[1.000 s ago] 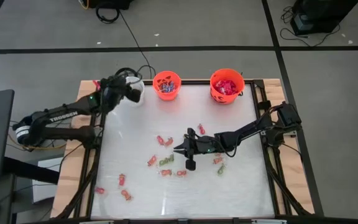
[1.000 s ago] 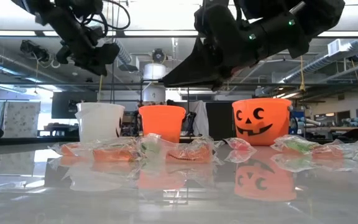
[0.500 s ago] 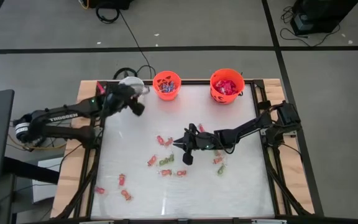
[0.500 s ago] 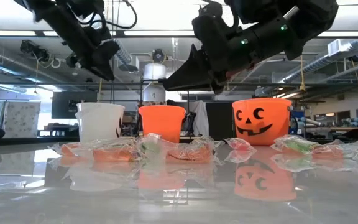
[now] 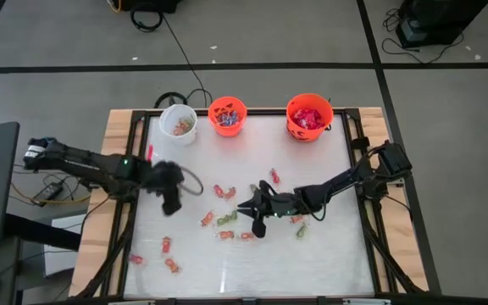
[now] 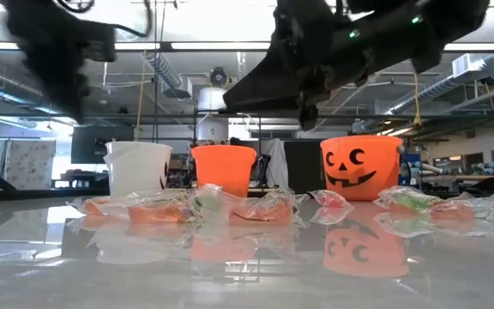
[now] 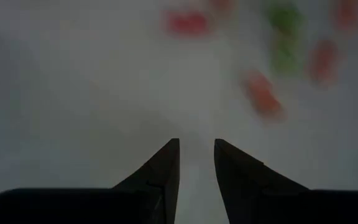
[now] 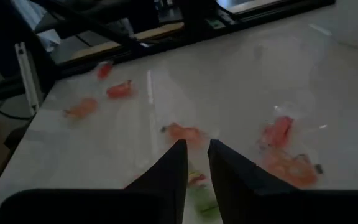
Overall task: Sort candy by brand, put in halloween buckets
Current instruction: Put the red gummy into the white bucket
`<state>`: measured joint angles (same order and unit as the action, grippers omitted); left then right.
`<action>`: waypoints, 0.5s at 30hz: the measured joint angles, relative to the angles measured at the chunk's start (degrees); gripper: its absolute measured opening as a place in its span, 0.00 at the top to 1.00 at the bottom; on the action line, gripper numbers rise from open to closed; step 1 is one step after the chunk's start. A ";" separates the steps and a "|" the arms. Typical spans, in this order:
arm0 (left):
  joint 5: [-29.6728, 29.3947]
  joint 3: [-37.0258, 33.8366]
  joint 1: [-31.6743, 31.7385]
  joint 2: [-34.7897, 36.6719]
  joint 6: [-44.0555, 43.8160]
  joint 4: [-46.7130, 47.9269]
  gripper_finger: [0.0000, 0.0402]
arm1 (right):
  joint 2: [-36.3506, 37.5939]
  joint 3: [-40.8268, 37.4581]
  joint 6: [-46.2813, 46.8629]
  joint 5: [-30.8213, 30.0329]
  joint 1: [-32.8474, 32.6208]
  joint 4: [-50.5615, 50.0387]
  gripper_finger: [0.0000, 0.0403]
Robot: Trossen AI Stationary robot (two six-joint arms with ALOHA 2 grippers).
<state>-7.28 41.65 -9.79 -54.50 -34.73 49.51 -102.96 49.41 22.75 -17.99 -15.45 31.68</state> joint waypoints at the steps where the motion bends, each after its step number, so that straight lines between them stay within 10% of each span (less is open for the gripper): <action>1: 3.28 0.02 -2.00 -0.02 -1.64 0.95 0.74 | 0.00 0.00 -0.06 -0.88 -0.80 -0.16 0.80; 7: 19.28 0.00 -15.97 -0.20 -12.75 3.35 0.74 | -0.04 -0.02 0.81 -8.10 -5.59 -3.60 0.80; 15: 16.99 0.02 -35.65 -2.64 -30.59 2.38 0.74 | -0.04 -0.02 1.77 -11.14 -7.10 -3.14 0.80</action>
<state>9.71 41.67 -45.43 -57.14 -65.32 51.88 -103.00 49.39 24.53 -29.12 -22.55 28.53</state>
